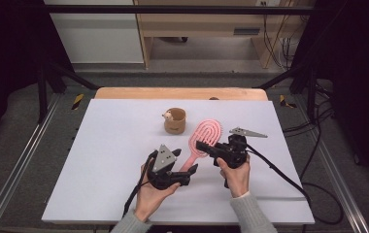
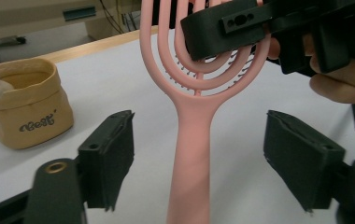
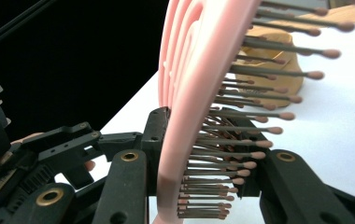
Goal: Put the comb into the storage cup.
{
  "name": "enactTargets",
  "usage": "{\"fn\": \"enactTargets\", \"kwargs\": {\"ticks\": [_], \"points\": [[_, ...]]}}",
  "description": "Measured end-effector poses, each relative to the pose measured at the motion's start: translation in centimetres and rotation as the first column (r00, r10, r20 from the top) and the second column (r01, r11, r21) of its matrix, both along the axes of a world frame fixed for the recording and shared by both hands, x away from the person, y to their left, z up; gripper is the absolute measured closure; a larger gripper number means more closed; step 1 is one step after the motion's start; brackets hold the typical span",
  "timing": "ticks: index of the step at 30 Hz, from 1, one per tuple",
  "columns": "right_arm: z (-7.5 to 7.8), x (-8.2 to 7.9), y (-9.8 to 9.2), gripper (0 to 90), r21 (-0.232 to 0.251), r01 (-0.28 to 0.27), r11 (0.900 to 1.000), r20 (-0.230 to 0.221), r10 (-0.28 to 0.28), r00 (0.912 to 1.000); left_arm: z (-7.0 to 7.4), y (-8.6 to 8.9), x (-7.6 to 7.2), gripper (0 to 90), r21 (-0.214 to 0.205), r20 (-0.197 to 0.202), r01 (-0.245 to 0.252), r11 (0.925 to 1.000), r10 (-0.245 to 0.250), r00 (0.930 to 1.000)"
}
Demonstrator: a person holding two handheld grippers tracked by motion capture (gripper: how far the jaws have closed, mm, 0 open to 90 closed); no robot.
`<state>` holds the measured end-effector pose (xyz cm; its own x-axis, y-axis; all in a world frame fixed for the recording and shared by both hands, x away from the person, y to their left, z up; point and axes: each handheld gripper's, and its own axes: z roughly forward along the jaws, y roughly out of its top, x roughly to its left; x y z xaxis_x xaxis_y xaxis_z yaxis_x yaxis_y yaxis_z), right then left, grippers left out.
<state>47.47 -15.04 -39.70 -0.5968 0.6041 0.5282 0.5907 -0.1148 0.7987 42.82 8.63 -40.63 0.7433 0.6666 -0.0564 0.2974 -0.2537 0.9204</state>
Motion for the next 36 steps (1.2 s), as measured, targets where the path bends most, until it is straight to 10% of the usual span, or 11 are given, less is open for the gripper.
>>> {"fn": "enactTargets", "kwargs": {"ticks": [13,36], "points": [[0.7,0.2,-0.7,64.3,-0.009,0.024,0.9997,0.028,-0.024,0.9993,0.6,1.8,1.2,5.6,-0.014,-0.06,0.057,0.9983,-0.058,0.9965],[2.1,0.8,-2.2,64.3,-0.035,0.059,0.9976,0.067,-0.057,0.9962,-0.3,7.2,1.8,0.5,0.0,-0.055,-0.013,0.9999,0.013,0.9984]]}}
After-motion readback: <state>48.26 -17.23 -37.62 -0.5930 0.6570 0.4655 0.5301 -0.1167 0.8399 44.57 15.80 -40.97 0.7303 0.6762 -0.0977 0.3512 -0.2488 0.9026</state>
